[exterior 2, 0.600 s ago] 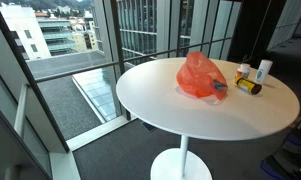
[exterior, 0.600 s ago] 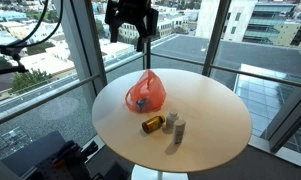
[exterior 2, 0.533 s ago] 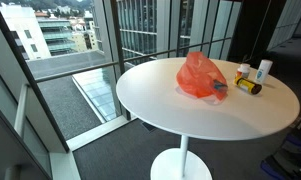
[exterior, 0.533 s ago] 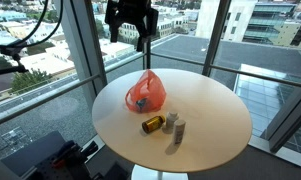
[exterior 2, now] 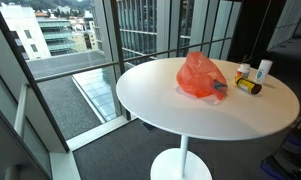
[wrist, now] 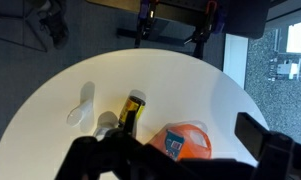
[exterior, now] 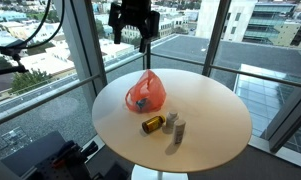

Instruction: Put the white bottle in the plastic bag

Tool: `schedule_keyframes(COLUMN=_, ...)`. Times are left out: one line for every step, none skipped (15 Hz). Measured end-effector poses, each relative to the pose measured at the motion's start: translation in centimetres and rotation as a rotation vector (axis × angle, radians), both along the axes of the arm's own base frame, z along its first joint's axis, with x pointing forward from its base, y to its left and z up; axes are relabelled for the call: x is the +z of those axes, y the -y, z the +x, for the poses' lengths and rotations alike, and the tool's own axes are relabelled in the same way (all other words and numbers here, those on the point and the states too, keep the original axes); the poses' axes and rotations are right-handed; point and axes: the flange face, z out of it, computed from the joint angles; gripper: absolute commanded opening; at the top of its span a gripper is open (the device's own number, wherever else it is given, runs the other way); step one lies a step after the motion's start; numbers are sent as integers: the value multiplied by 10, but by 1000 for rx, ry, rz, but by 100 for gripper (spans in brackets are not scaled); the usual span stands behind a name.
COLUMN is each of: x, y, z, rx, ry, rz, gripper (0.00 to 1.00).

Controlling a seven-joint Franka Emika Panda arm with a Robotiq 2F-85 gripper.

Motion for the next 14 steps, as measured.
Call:
schedule_keyframes(x=-2, y=-2, z=6, rx=-10, ry=17, rz=-9, gripper=100)
schedule_keyframes(x=-5, y=-3, z=12, rx=-19, ry=35, rz=-18, gripper=100)
schedule_keyframes(x=-8, y=-6, z=18, rx=-26, ry=48, rz=-26, gripper=100)
schedule_keyframes(x=-13, y=-8, z=24, rx=-37, ry=60, rz=-34, gripper=100)
schedule_keyframes(x=-18, y=-10, z=30, rx=-50, ry=70, rz=-43, gripper=100)
schedule_keyframes(x=-25, y=-12, z=36, rx=-65, ry=76, rz=-50, gripper=100)
schedule_keyframes(x=-33, y=-13, z=41, rx=-80, ry=80, rz=-57, gripper=100)
schedule_keyframes(x=-43, y=-14, z=46, rx=-98, ry=84, rz=-63, gripper=100)
schedule_keyframes(x=-55, y=-14, z=50, rx=-117, ry=84, rz=-69, gripper=100)
schedule_keyframes(x=-67, y=-13, z=53, rx=-137, ry=82, rz=-75, gripper=100)
schedule_keyframes(x=-80, y=-12, z=56, rx=-154, ry=78, rz=-80, gripper=100)
schedule_keyframes(x=-94, y=-11, z=59, rx=-175, ry=75, rz=-86, gripper=100)
schedule_keyframes(x=-109, y=-9, z=61, rx=-193, ry=72, rz=-91, gripper=100)
schedule_keyframes(x=-122, y=-8, z=63, rx=-210, ry=71, rz=-96, gripper=100)
